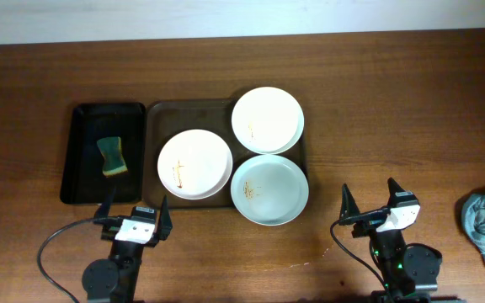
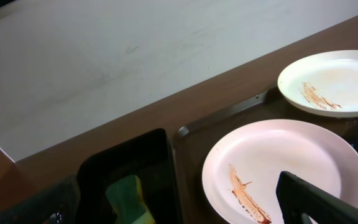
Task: Clean dirty plates on tray and stack at the side
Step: 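Raise both arms from rest toward the trays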
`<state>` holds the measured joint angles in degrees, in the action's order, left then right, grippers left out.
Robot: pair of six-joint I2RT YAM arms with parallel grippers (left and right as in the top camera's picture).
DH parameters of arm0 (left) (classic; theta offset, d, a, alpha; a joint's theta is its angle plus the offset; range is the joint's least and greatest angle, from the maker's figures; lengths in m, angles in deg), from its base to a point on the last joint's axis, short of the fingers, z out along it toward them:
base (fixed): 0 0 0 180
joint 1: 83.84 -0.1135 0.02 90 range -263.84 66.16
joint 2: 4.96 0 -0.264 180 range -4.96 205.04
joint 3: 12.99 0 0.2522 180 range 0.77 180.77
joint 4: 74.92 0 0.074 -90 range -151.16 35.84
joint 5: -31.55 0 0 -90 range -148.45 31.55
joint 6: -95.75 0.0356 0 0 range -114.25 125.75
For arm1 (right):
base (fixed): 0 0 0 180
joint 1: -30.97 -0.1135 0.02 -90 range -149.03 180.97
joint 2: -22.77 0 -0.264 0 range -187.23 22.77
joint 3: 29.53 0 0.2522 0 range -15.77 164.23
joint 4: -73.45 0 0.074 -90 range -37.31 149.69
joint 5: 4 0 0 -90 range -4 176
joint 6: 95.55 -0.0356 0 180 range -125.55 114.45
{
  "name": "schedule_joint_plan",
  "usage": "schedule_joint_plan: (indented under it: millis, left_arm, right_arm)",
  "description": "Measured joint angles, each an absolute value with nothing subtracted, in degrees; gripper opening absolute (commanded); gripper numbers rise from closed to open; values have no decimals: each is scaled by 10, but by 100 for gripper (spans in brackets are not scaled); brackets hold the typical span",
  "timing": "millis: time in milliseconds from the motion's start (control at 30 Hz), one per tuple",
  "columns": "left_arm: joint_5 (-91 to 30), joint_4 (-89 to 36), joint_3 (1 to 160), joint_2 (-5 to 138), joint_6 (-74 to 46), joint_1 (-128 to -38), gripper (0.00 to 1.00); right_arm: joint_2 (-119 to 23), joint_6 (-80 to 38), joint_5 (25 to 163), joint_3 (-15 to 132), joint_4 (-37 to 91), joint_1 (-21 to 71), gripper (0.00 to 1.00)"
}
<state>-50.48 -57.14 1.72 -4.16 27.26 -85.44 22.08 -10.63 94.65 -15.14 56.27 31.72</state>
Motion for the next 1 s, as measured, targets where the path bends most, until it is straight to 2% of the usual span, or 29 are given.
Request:
schedule_joint_plan:
  millis: [300, 500, 667, 767, 900, 967, 1000]
  left_arm:
    - [-505, -571, 17, -42, 273, -854, 99]
    - [-505, -583, 17, -42, 273, -854, 99]
    - [-479, -726, 13, -42, 275, -854, 99]
    - [-461, -790, 16, -40, 275, -854, 99]
    - [-453, -803, 121, 62, 275, -864, 99]
    - [-452, -742, 232, 163, 276, -883, 99]
    - [-445, -691, 281, 216, 278, -893, 99]
  right_arm:
    - [221, -107, 946, -151, 564, 317, 98]
    - [219, -107, 1000, -151, 670, 317, 98]
    - [218, -143, 1041, -122, 694, 317, 98]
    - [206, -133, 1041, -14, 702, 317, 98]
    - [25, -124, 1054, 125, 696, 317, 98]
    - [-101, -120, 1080, 196, 695, 317, 98]
    - [-214, -117, 1104, 270, 693, 317, 98]
